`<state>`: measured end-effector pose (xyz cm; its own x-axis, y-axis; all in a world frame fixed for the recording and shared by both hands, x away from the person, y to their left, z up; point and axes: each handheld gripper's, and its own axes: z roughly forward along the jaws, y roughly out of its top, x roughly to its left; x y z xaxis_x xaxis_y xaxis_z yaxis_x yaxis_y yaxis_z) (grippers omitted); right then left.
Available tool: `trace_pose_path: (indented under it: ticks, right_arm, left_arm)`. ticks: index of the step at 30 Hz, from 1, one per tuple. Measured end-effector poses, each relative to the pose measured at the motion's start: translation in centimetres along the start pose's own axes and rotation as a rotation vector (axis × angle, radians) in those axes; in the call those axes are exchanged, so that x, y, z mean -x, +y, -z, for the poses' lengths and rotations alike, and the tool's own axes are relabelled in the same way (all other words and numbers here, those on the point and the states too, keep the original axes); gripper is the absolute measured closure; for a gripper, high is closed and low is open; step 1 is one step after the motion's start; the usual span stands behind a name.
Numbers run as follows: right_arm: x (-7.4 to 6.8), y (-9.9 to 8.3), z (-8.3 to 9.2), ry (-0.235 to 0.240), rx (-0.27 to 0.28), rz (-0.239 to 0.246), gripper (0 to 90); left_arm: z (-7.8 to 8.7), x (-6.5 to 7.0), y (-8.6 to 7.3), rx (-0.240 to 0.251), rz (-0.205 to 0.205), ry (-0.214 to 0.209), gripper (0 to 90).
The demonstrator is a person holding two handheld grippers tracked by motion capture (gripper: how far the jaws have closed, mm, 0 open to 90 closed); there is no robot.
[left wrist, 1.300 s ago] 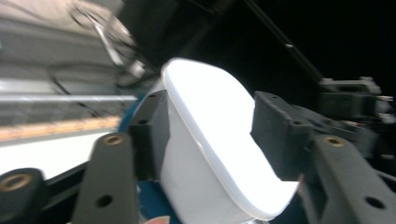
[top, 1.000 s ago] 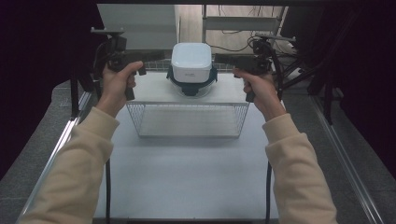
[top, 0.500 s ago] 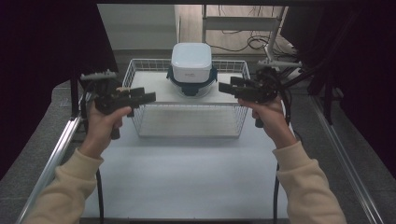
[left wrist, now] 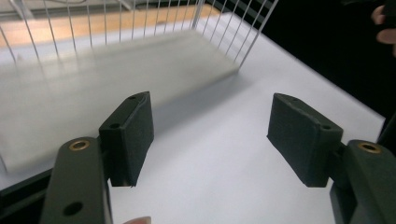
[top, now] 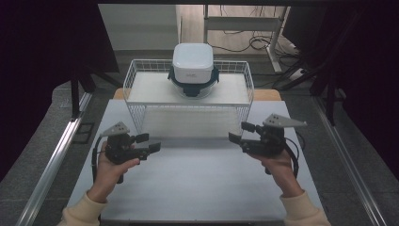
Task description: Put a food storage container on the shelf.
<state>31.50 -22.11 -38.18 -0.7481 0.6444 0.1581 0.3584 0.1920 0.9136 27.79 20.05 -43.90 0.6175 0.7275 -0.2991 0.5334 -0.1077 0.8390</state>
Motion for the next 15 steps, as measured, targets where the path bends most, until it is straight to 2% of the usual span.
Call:
trace_pose_path:
  ticks: [1, 3, 5, 7, 8, 11, 14, 15]
  right_arm:
    - [-0.1, -1.0, 0.1, 0.000, -0.004, -0.008, 30.3]
    - [0.0, -3.1, 0.1, -0.017, -0.026, -0.006, 30.3]
    - [0.1, -4.7, -0.1, -0.034, -0.092, 0.002, 29.2]
    - [0.4, -6.2, -0.2, -0.029, -0.116, -0.013, 29.2]
    - [0.5, -6.9, -0.2, -0.026, -0.128, -0.023, 29.2]
    - [0.9, -8.6, -0.4, -0.044, -0.162, -0.025, 29.2]
    - [1.1, -9.8, -0.7, -0.054, -0.184, -0.036, 29.2]
    - [1.1, -10.1, -0.8, -0.050, -0.199, -0.037, 29.1]
  left_arm:
    - [-0.4, 0.1, -0.6, -0.011, 0.003, 0.001, 30.7]
    - [-1.2, 0.4, -1.4, -0.057, -0.019, 0.009, 30.4]
    - [-1.9, 0.7, -2.3, -0.088, -0.039, 0.023, 30.0]
    - [-2.4, 1.0, -2.7, -0.115, -0.066, 0.035, 29.4]
    - [-2.5, 1.1, -2.9, -0.114, -0.076, 0.046, 29.1]
    - [-2.9, 1.1, -3.4, -0.124, -0.061, 0.034, 29.3]
    - [-3.0, 1.2, -4.1, -0.150, -0.085, 0.054, 28.8]
    - [-3.0, 1.3, -4.3, -0.144, -0.089, 0.062, 28.5]
